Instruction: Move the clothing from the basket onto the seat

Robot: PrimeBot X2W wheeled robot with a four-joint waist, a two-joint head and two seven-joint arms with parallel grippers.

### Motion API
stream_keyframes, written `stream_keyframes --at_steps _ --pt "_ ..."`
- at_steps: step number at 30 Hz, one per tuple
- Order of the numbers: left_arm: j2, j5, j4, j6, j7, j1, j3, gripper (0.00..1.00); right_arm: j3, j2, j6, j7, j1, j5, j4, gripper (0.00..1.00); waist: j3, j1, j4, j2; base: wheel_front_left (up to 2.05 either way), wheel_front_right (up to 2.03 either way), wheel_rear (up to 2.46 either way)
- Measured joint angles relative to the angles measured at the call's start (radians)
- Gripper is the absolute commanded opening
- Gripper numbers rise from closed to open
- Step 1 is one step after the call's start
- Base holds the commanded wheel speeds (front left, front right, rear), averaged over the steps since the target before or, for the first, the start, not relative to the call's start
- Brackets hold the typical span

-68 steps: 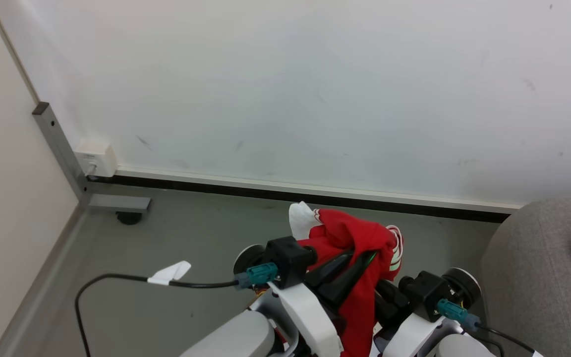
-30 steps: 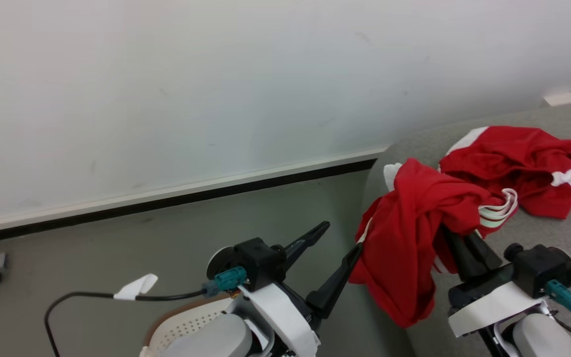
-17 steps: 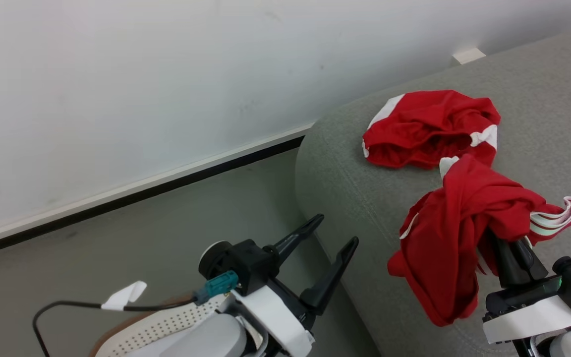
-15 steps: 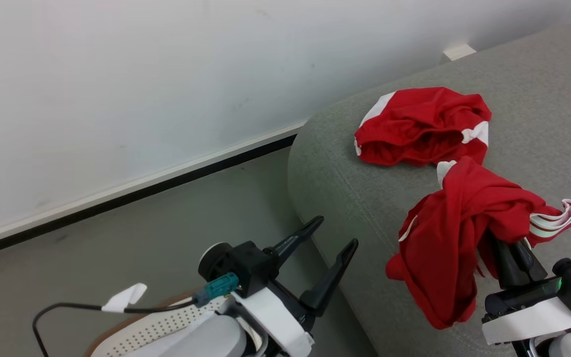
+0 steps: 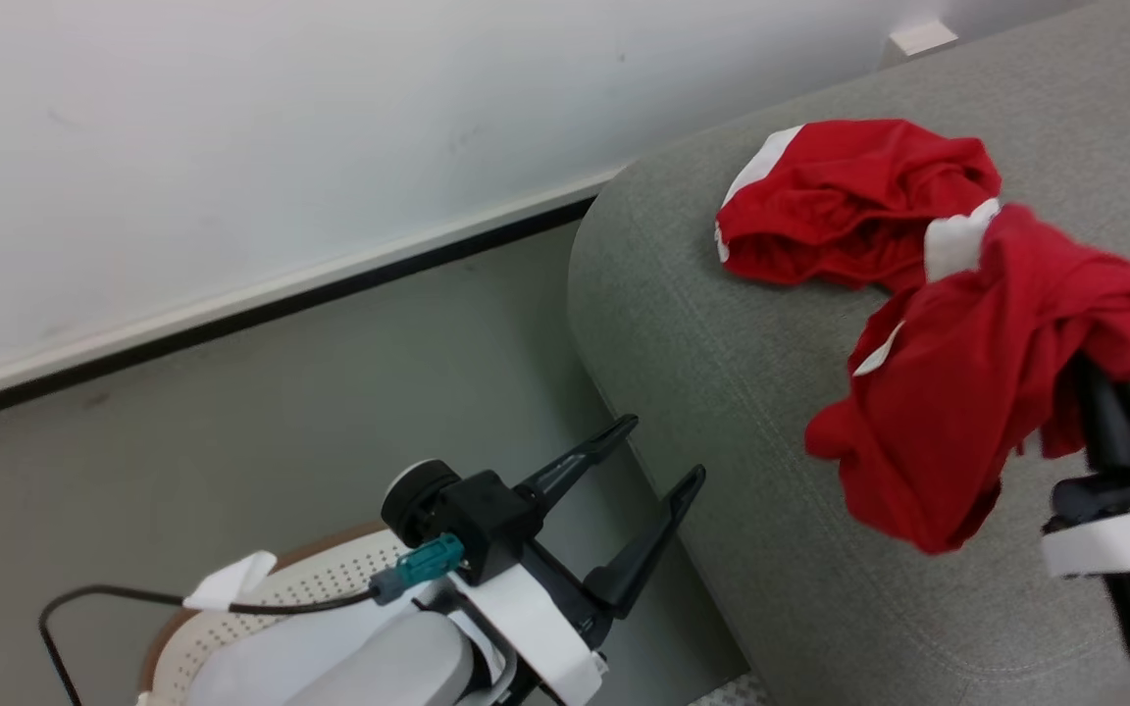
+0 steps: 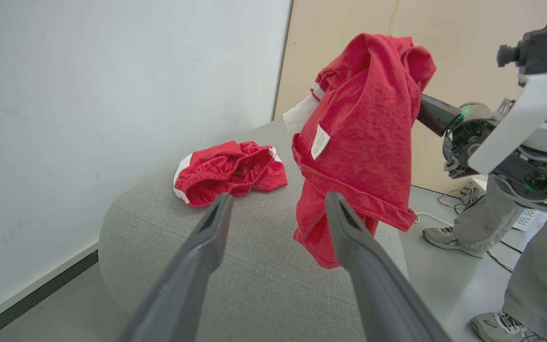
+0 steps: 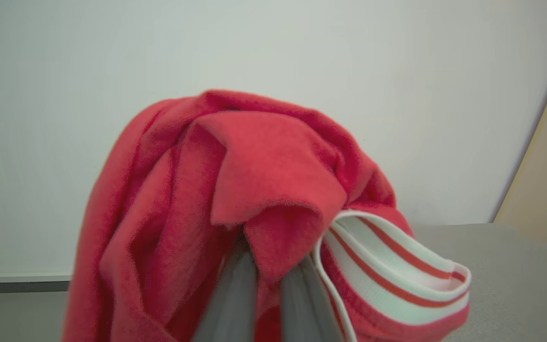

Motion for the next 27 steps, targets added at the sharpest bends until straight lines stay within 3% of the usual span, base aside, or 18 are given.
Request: stream_keyframes --at_steps 9,15,20,27 --pt "0.104 0.013 -0.081 -0.015 0.039 -0.041 0.018 1.0 -0.207 -0.132 0.0 0.09 -0.224 0.063 0.098 0.0 0.163 0.0001 0.07 0.0 0.0 0.0 0.0" --pt "0.156 0.021 -0.145 -0.019 0.053 -0.077 0.038 1.0 -0.293 -0.189 0.0 0.195 -0.388 0.035 0.208 0.0 0.297 0.0002 0.12 0.0 0.0 0.0 0.0" --pt "0.163 0.028 -0.169 -0.022 0.054 -0.11 0.049 1.0 -0.282 -0.211 0.0 0.334 -0.507 -0.028 0.332 0.0 0.393 0.0003 0.16 0.0 0.0 0.0 0.0" --pt "0.163 0.028 -0.146 -0.028 0.038 -0.123 0.056 1.0 -0.248 -0.235 0.0 0.547 -0.536 -0.076 0.499 0.0 0.446 0.0004 0.217 -0.0001 0.0 0.0 0.0"
